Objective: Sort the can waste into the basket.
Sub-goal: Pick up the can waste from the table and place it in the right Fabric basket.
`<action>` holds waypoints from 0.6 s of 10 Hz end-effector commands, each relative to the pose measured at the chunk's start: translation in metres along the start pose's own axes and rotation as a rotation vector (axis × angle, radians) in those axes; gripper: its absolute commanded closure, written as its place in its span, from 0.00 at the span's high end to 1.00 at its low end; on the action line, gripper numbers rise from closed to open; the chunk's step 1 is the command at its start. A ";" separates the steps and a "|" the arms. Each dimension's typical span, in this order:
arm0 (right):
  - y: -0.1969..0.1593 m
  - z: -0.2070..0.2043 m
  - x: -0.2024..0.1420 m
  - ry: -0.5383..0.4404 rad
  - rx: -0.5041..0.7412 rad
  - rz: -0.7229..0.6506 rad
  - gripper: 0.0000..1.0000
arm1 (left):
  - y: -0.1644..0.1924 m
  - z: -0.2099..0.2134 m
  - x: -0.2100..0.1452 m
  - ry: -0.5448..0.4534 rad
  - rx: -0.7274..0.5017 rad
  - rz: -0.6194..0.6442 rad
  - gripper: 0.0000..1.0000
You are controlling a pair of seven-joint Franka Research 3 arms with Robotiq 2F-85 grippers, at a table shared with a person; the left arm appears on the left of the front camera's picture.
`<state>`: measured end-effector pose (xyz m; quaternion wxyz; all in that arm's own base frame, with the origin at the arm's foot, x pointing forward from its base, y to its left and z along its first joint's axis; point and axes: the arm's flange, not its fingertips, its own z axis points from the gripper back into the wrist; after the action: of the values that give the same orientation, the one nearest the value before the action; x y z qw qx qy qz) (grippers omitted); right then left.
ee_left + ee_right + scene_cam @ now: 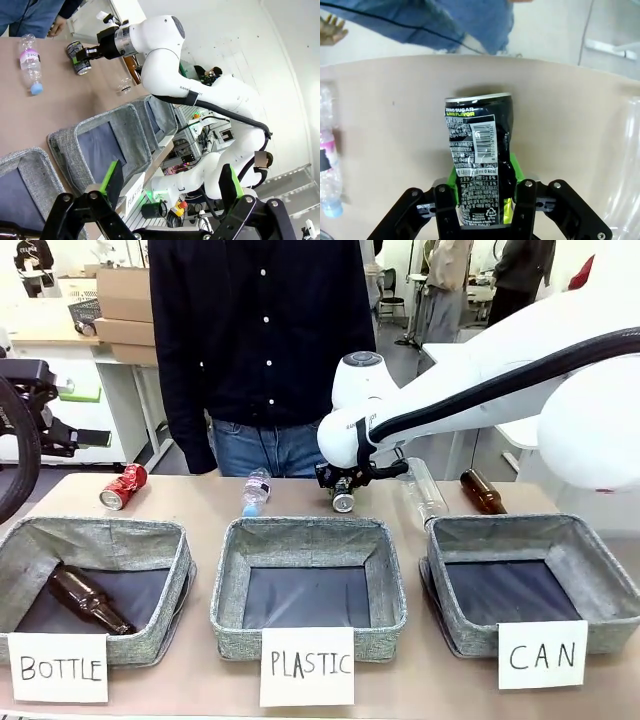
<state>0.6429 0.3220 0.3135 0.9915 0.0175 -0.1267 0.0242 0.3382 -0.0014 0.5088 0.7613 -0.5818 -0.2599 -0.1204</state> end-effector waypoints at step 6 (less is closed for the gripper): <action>-0.125 0.175 -0.105 0.080 0.232 0.354 0.00 | -0.001 -0.001 0.002 -0.017 -0.026 -0.020 1.00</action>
<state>0.5524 0.2353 0.4298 0.9752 0.0878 -0.1023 0.1754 0.3382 -0.0014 0.5096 0.7612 -0.5814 -0.2607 -0.1210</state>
